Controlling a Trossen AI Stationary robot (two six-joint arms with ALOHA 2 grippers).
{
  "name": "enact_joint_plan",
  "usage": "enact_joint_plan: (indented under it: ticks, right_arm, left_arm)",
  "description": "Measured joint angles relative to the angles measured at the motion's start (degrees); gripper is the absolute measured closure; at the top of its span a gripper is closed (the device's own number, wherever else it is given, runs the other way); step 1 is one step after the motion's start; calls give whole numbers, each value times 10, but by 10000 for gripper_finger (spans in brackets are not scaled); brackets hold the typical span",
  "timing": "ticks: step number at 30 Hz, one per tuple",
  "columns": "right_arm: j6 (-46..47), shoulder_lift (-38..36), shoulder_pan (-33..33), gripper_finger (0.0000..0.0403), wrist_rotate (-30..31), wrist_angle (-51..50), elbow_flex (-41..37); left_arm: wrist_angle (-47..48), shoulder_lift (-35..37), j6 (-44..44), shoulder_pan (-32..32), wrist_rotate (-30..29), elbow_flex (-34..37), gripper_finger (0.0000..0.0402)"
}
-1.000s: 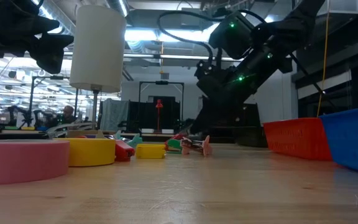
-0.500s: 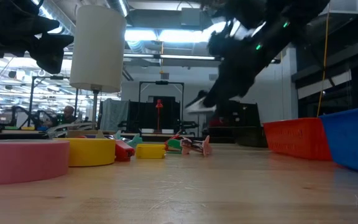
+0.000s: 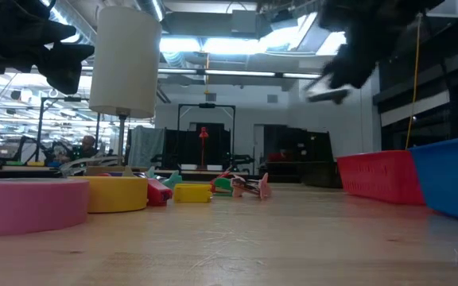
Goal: Pick and place Stapler, Stapler remover, tape
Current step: Put the gray staple remover into the red basket
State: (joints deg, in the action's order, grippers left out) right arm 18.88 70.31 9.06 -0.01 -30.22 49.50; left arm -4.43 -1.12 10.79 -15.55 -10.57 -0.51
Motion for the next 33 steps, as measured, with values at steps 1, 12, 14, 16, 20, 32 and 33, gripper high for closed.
enact_joint_plan:
  ticks: [1, 12, 14, 16, 20, 32, 33]
  right_arm:
    - [8, -8, 4, 389, -2, -19, 0]
    - [137, -34, 39, 389, 16, -242, -7]
    - [142, -34, 38, 389, 26, -240, -22]
    - [147, -34, 38, 389, 29, -226, -42]
    - [152, -34, 34, 389, 30, -176, -86]
    - [150, -33, 8, 380, 30, -40, -171]
    - [150, -33, 7, 375, 30, -38, -172]
  left_arm:
    - [0, 0, 0, 0, 0, 0, 233]
    - [0, 0, 0, 0, 0, 0, 233]
    - [0, 0, 0, 0, 0, 0, 233]
    - [1, 0, 0, 0, 0, 0, 233]
    - [0, 0, 0, 0, 0, 0, 233]
    - [0, 0, 0, 0, 0, 0, 233]
    - [0, 0, 0, 0, 0, 0, 233]
